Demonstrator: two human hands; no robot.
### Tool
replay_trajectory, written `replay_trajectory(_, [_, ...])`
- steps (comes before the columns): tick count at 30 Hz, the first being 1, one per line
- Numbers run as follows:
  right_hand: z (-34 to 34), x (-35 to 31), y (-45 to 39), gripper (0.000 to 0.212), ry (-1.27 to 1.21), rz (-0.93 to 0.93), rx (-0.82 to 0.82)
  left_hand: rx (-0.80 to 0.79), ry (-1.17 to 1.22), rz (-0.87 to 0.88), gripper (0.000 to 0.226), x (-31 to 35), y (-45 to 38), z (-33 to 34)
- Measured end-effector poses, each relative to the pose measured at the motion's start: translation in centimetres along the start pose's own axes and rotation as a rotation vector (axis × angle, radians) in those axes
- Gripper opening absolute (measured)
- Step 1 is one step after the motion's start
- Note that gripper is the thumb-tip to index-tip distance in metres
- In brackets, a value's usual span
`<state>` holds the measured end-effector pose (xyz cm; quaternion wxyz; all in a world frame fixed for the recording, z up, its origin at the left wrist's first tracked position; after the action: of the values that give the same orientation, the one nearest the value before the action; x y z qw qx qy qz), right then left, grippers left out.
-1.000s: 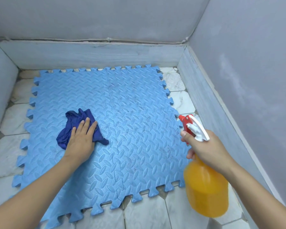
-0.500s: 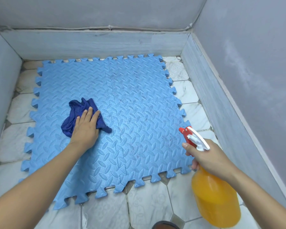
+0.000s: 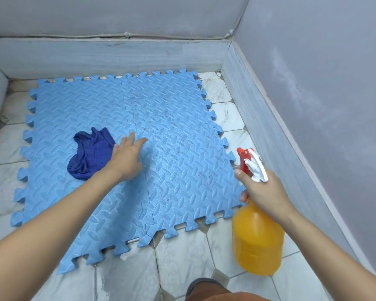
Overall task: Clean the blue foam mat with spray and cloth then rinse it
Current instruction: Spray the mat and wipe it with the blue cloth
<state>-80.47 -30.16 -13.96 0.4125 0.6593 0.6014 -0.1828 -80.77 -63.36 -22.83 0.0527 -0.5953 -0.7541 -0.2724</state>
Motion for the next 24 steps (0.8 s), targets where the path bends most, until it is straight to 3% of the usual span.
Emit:
replay_trajectory(5, [-5.3, 2.4, 0.9, 0.016, -0.090, 0.002, 0.159, 0.102, 0.056, 0.360, 0.063, 11.8, 1.1, -0.7])
replay_trajectory(10, [-9.8, 4.1, 2.4, 0.019, -0.140, -0.086, 0.340, 0.169, -0.055, 0.686, 0.060, 21.3, 3.5, 0.8])
replay_trajectory(13, [-11.3, 5.8, 3.4, 0.019, -0.250, -0.090, 0.413, 0.128, -0.138, 0.760, 0.065, 24.1, 4.6, 2.7])
replay_trajectory(16, [-11.6, 7.5, 4.2, 0.034, -0.232, -0.079, 0.415, 0.104, -0.196, 0.787, 0.071, 24.7, 5.2, 4.0])
replay_trajectory(24, [-10.8, 8.7, 5.0, 0.054, -0.214, -0.018, 0.404, 0.174, -0.212, 0.730, 0.073, 21.7, 4.9, 1.5])
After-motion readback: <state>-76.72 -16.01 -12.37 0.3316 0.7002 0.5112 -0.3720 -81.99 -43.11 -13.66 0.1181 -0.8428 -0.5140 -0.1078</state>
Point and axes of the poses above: each hand's wrist, its own y-axis away from the middle knuckle, its own z-axis out of the palm, x = y × z, the point moved 8 cm from there along -y, towards the middle knuckle, and after that the axes turned 2 degrees about -x, right-handed, at the moved point
